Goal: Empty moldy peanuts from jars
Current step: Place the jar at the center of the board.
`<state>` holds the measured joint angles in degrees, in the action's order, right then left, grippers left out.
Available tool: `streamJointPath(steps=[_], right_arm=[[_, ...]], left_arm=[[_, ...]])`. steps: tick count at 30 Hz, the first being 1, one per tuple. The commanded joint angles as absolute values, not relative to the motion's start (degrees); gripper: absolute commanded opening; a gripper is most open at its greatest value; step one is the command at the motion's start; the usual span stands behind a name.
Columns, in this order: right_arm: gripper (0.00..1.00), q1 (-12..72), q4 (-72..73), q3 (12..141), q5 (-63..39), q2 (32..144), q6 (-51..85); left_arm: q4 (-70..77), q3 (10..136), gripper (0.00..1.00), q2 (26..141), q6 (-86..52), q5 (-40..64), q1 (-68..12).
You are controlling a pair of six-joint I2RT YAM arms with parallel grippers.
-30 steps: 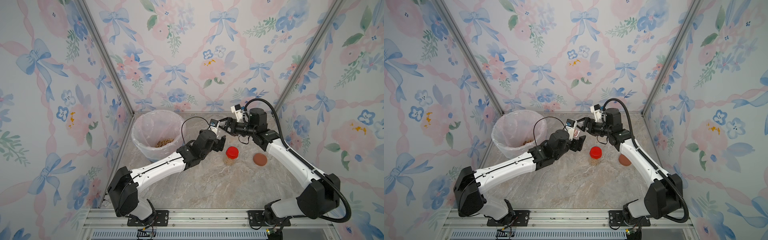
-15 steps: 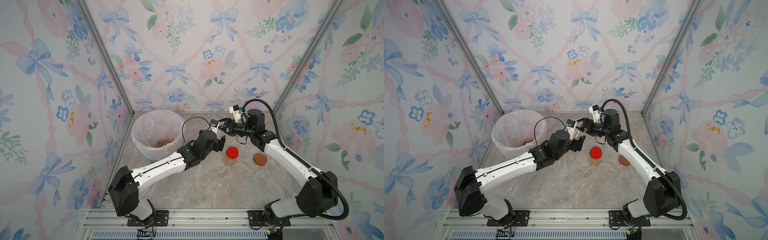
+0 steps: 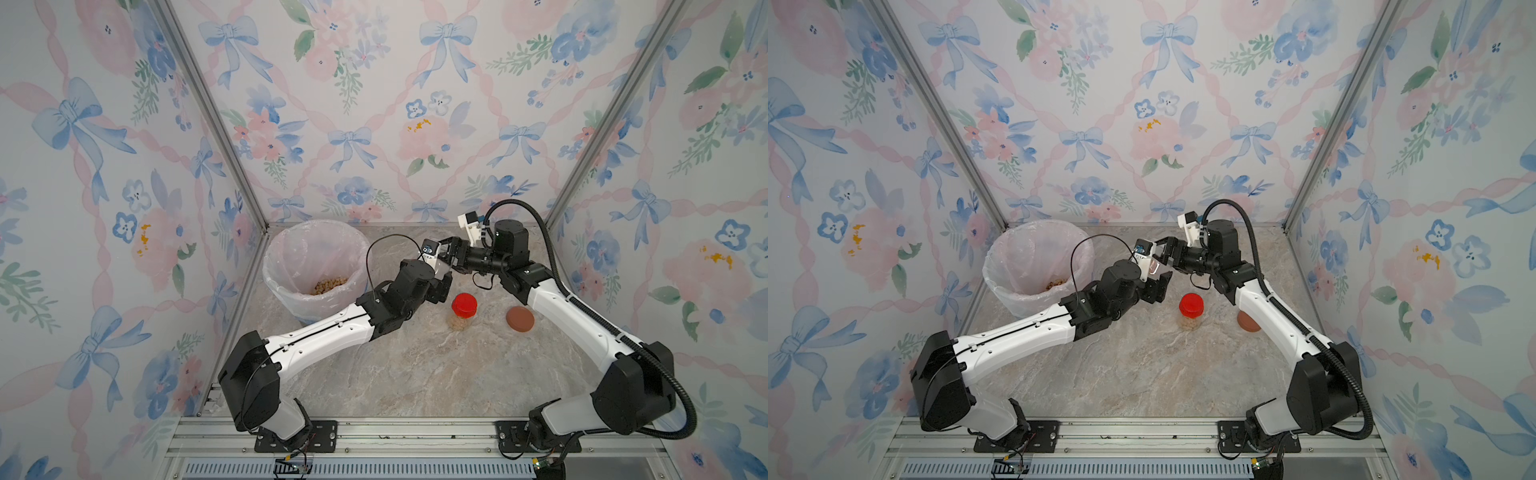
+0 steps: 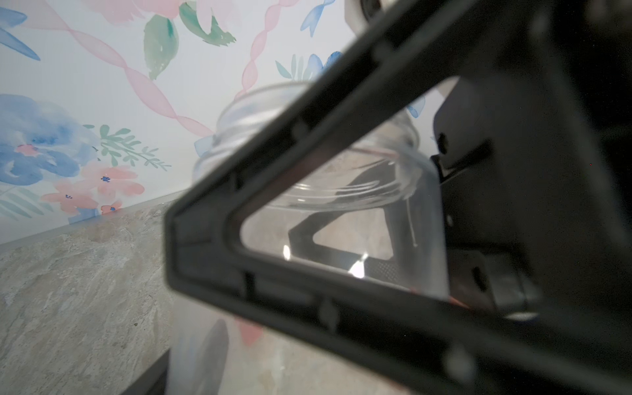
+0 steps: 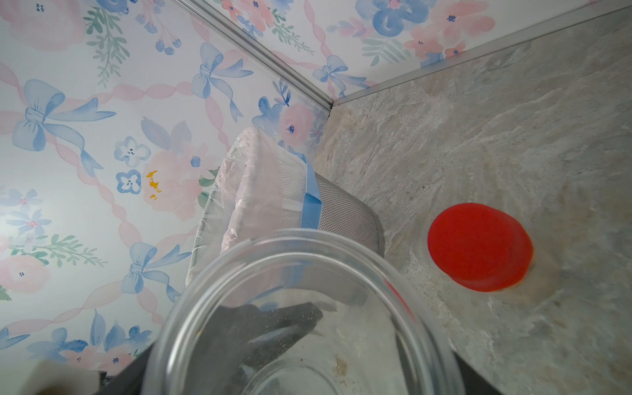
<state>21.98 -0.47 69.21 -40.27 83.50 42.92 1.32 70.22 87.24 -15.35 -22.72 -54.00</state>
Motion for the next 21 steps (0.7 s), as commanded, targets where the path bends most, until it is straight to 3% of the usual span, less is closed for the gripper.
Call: streamJointPath(steps=[1,6,12,17,21], right_arm=[[0.94,22.6,-1.4,68.1,-40.9,83.6,43.2],[0.86,22.3,-0.7,67.7,-40.5,82.6,43.2],[0.61,22.2,-1.2,67.2,-40.9,82.7,42.3],[0.48,21.8,-9.2,68.8,-34.8,81.0,34.8],[0.44,21.2,-15.4,71.0,-29.3,79.4,29.0]], left_arm=[[7.8,72.0,0.0,86.7,-13.8,-23.3,-54.4],[7.9,72.4,0.0,87.4,-13.6,-23.2,-54.4],[7.7,72.4,0.01,87.8,-13.6,-23.3,-54.4],[7.7,72.1,0.29,87.8,-13.7,-19.7,-54.3],[7.7,72.1,0.35,88.9,-14.2,-18.1,-54.4]])
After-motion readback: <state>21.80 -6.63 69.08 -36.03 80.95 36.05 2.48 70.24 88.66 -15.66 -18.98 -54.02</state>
